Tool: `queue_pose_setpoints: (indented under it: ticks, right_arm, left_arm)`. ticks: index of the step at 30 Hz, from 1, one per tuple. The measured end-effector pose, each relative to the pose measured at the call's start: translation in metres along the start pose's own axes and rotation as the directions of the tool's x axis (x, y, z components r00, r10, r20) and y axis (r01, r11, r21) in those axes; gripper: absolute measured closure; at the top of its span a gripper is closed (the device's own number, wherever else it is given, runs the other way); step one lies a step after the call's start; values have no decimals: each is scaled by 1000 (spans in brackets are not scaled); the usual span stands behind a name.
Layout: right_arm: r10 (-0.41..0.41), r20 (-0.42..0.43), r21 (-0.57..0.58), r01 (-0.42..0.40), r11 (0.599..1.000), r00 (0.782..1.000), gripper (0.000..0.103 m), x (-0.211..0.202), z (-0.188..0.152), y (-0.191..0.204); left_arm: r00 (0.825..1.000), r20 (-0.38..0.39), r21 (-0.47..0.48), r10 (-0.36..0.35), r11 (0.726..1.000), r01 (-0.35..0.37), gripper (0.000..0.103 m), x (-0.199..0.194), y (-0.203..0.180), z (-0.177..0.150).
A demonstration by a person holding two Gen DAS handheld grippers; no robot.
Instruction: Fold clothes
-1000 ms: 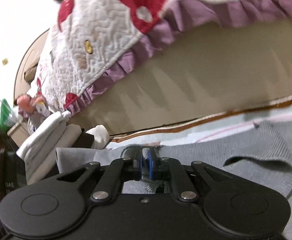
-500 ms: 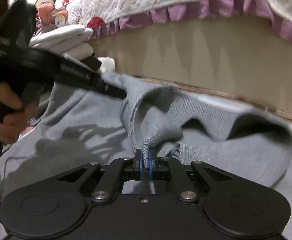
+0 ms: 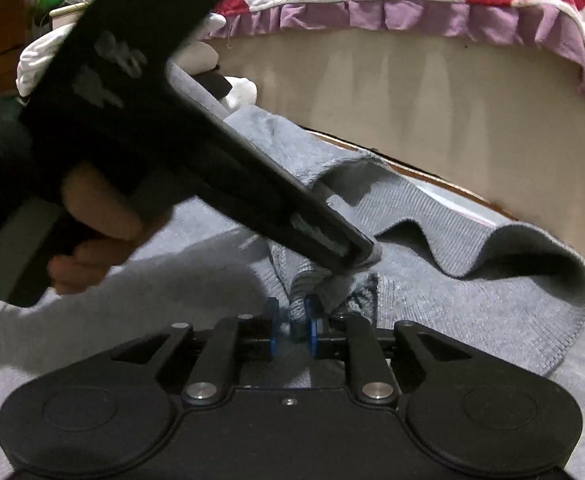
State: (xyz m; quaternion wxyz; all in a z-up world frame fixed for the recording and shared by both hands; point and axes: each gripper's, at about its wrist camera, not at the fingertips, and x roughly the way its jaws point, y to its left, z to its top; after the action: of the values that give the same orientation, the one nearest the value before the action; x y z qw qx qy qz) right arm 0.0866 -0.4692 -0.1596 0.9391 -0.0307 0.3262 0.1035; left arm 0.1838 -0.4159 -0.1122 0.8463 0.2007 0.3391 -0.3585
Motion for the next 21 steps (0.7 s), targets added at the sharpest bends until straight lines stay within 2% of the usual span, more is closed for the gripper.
queue_pose_setpoints:
  ticks: [1,3,5,6,7,8,9,10,12,16,19,20,21]
  right_arm:
    - [15,-12,3,-15,1000,1000,84,-1,0,-4]
    - [53,-50,2,-53,999,997,84,-3,0,-12]
    - [121,-68,6,-121,993,990,84,-10,-5,-25]
    - [152,-70,33,-150,988,986,84,-15,-8,-35]
    - [179,-75,82,-173,981,981,84,-21,-9,-48]
    - [196,-71,127,-186,974,978,83,-27,-10,-61]
    - [193,-54,167,-182,969,980,80,-34,-10,-74]
    - [183,-33,205,-172,964,983,79,-40,-10,-86]
    - [115,13,283,-114,952,993,67,-53,-8,-110]
    - [-19,62,391,-7,920,998,64,-67,-6,-137]
    - [-104,42,376,81,923,994,60,-63,-2,-137]
    - [-137,27,360,118,925,990,56,-61,0,-136]
    - [-178,0,332,168,928,984,55,-57,3,-133]
  left_arm:
    - [999,-17,17,30,999,-30,42,5,-4,1]
    - [998,1,40,68,997,-68,39,9,-4,0]
    - [998,-1,46,66,997,-66,41,13,3,2]
    - [999,-14,10,50,999,-50,58,12,11,4]
    - [998,-21,-16,63,998,-63,72,11,17,6]
    - [996,-25,-16,80,997,-81,91,10,23,8]
    - [998,-24,-47,64,997,-65,95,7,31,8]
    - [999,-22,-78,48,996,-49,95,5,40,9]
    - [1000,-14,-128,17,992,-19,96,-1,50,7]
    - [998,37,-178,-41,983,47,97,-17,59,3]
    - [988,150,-81,-46,995,59,97,-35,50,5]
    - [981,185,-49,-50,997,60,97,-41,46,6]
    - [978,199,-20,-55,998,60,97,-45,41,8]
